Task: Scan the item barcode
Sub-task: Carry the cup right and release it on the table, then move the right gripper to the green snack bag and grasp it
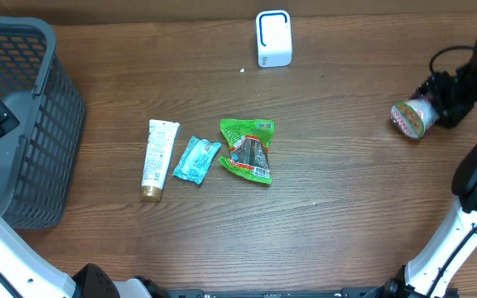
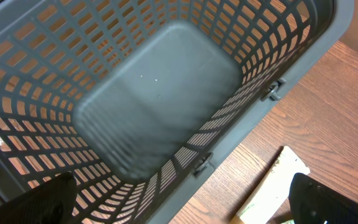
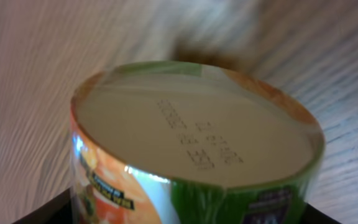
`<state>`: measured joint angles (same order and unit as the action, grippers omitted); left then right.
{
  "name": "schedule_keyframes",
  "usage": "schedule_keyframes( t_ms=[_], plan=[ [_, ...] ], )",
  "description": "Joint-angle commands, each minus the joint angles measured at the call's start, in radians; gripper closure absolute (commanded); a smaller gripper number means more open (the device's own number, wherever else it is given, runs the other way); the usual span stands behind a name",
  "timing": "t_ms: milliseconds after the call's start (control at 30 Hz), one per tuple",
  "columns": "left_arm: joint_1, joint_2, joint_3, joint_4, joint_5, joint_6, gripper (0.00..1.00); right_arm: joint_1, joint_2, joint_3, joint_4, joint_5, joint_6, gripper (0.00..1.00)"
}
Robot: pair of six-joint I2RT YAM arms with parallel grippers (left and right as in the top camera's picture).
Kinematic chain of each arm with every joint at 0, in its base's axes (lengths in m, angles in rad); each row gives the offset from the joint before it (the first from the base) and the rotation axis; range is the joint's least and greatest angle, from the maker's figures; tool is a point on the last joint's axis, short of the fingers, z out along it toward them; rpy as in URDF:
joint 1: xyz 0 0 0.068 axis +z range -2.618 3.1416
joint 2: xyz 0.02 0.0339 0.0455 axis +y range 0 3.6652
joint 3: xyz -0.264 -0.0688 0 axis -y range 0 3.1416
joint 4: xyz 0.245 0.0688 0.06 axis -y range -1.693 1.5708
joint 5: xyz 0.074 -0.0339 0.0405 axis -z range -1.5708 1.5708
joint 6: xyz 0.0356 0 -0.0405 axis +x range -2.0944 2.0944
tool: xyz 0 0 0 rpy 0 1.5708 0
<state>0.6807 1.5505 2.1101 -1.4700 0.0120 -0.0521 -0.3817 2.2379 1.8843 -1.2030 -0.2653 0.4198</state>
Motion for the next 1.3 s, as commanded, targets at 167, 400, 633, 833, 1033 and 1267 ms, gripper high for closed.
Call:
schedule_keyframes(
  t_ms=[167,400,633,833,1033,1267],
  plan=[
    [0.0,-0.007,0.012,0.003,0.004,-0.007,0.0,-0.025,-0.014,-0.046,0.107,-0.018,0.168,0.21],
    [0.0,-0.007,0.012,0.003,0.004,-0.007,0.0,-0.025,-0.027,-0.026,0.07,-0.043,0.13,0.0],
    [0.0,-0.007,0.012,0.003,0.004,-0.007,0.0,-0.024,-0.123,0.056,-0.016,-0.043,0.065,0.0],
    [0.0,-0.007,0.012,0.003,0.004,-0.007,0.0,-0.018,-0.235,0.134,-0.114,-0.068,-0.059,0.0],
    [0.0,-0.007,0.012,0.003,0.004,-0.007,0.0,0.098,-0.304,0.133,-0.182,-0.232,-0.275,0.0],
    [0.0,-0.007,0.012,0.003,0.004,-0.007,0.0,0.339,-0.299,0.089,-0.224,-0.228,-0.298,0.0]
  ],
)
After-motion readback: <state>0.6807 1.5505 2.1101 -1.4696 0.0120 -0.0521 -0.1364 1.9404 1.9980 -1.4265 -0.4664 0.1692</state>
